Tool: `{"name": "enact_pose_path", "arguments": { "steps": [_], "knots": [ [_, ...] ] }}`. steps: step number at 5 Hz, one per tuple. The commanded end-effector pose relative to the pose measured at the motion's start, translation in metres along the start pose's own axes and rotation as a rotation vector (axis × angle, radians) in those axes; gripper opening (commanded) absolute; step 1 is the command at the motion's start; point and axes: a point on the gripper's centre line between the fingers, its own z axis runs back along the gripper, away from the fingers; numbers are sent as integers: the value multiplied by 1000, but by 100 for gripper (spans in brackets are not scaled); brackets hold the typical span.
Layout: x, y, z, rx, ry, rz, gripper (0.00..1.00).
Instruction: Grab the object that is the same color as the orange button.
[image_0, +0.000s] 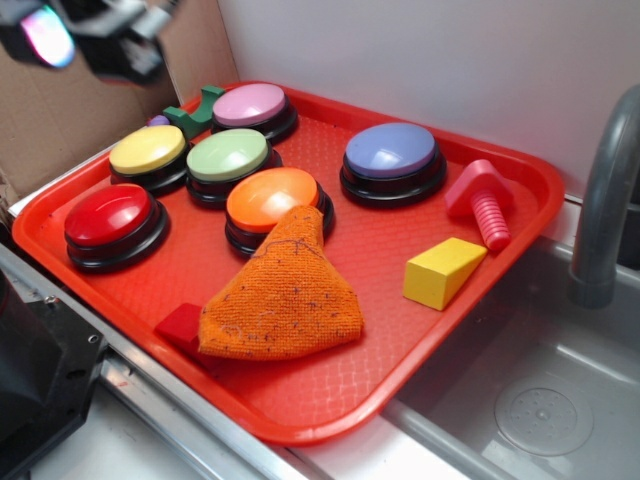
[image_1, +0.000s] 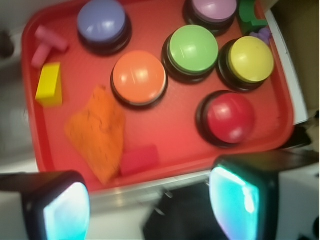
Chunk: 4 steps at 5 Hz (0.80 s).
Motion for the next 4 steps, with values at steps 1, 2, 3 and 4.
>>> {"name": "enact_pose_path", "arguments": {
  "steps": [1,2,3,4],
  "knots": [
    [23,-31,-73,-89,-12,147,100],
    [24,-44,-110,-122,-17,197,100],
    [19,-55,-134,-48,17,188,100],
    [15,-59,-157,-38,28,196,100]
  ]
}}
